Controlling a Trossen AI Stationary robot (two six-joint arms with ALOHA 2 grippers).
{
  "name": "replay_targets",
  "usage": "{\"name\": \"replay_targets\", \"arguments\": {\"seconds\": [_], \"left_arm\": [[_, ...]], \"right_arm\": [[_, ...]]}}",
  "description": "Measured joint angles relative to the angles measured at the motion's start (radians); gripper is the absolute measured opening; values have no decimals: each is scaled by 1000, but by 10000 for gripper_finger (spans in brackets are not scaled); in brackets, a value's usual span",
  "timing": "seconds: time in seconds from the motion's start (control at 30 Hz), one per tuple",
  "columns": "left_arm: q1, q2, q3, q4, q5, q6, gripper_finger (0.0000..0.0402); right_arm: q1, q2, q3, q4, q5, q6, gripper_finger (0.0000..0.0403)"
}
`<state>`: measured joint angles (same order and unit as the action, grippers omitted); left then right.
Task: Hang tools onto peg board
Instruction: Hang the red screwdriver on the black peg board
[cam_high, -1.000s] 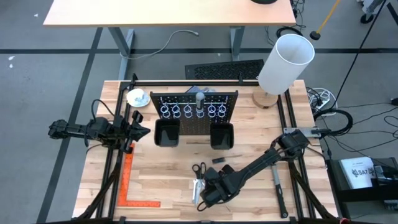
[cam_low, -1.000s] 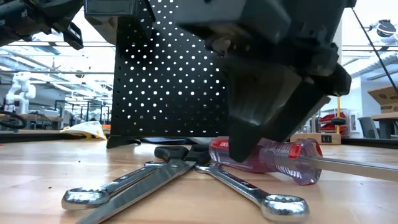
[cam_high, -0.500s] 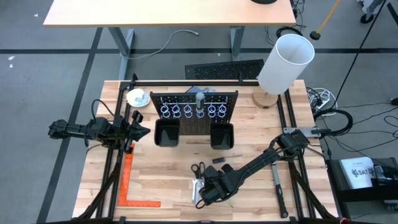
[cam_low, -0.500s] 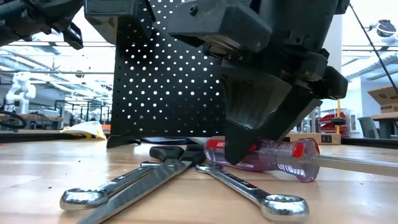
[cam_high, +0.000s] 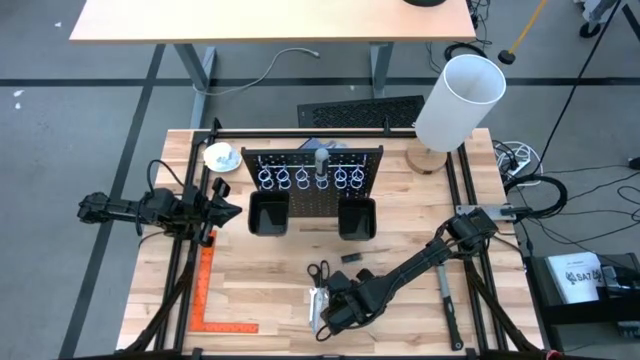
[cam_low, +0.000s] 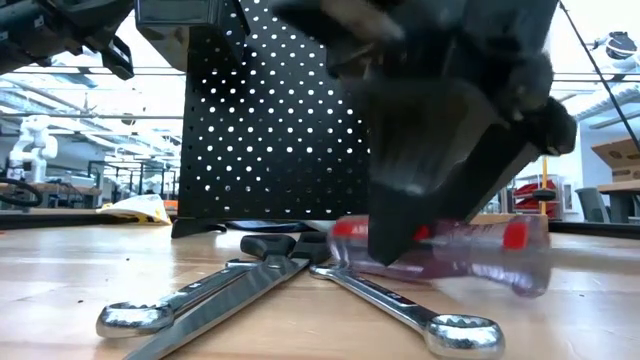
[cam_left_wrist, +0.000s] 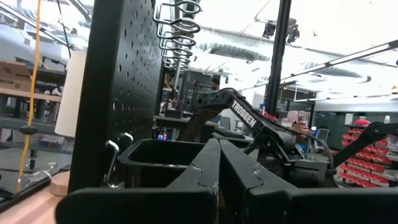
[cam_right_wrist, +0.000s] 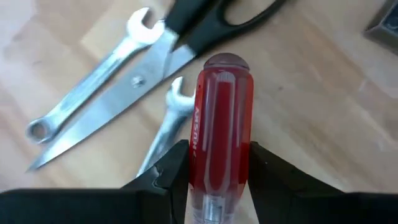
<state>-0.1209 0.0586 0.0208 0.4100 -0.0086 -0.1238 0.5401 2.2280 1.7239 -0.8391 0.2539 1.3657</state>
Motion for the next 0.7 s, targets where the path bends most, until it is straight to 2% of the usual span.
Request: {"name": "replay_targets", "arguments": {"seconds": [0.37,0.7], "left_arm": [[0,0,0,0,0,0,7],[0,0,0,-1,0,0,7]], "right_arm": [[6,-4,175,-63,84,-218,123],[4,-5,426,-214,330,-463,123]]}}
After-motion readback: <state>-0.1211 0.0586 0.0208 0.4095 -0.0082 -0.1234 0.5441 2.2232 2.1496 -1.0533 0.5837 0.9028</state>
